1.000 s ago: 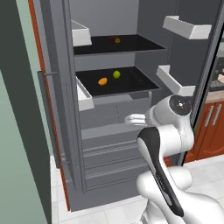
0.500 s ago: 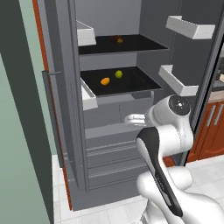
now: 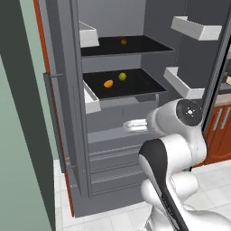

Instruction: Place the orange in the correct fridge rack based on whether it is a fruit or vegetable. Finally, close the fridge door.

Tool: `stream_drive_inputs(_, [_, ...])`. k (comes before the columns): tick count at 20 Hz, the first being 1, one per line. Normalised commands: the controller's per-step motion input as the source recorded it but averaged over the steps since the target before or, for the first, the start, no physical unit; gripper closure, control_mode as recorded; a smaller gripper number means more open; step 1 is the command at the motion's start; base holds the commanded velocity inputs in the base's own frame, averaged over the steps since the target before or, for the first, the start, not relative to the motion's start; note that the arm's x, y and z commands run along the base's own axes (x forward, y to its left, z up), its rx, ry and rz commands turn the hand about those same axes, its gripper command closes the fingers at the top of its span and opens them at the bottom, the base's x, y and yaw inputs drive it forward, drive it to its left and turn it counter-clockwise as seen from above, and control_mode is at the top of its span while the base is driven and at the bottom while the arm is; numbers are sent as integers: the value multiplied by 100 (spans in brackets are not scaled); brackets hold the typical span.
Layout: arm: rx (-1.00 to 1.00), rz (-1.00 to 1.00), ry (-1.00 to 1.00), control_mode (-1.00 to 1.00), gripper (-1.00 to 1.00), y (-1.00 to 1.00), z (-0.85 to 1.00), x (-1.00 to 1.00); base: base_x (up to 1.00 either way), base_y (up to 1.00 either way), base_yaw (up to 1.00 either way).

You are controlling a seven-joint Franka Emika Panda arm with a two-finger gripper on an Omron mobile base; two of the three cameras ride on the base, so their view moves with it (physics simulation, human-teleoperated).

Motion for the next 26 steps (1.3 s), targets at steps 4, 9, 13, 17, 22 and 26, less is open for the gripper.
stream_drive_inputs(4, [-32,16,-35,-100,-100,97,46,-100,0,0,0])
stream_drive_inputs(9, [-33,13,-21,-100,-100,100,8,-31,0,0,0])
stream_drive_inputs(13, [-28,18,-1,-100,-100,100,-1,33,0,0,0])
stream_drive_inputs(17, [-32,17,0,-100,-100,100,-15,65,0,0,0])
stream_drive_inputs(22, [-34,10,-2,-100,-100,100,-18,47,0,0,0])
stream_drive_inputs(26, [-30,2,-6,-100,-100,78,-26,34,0,0,0])
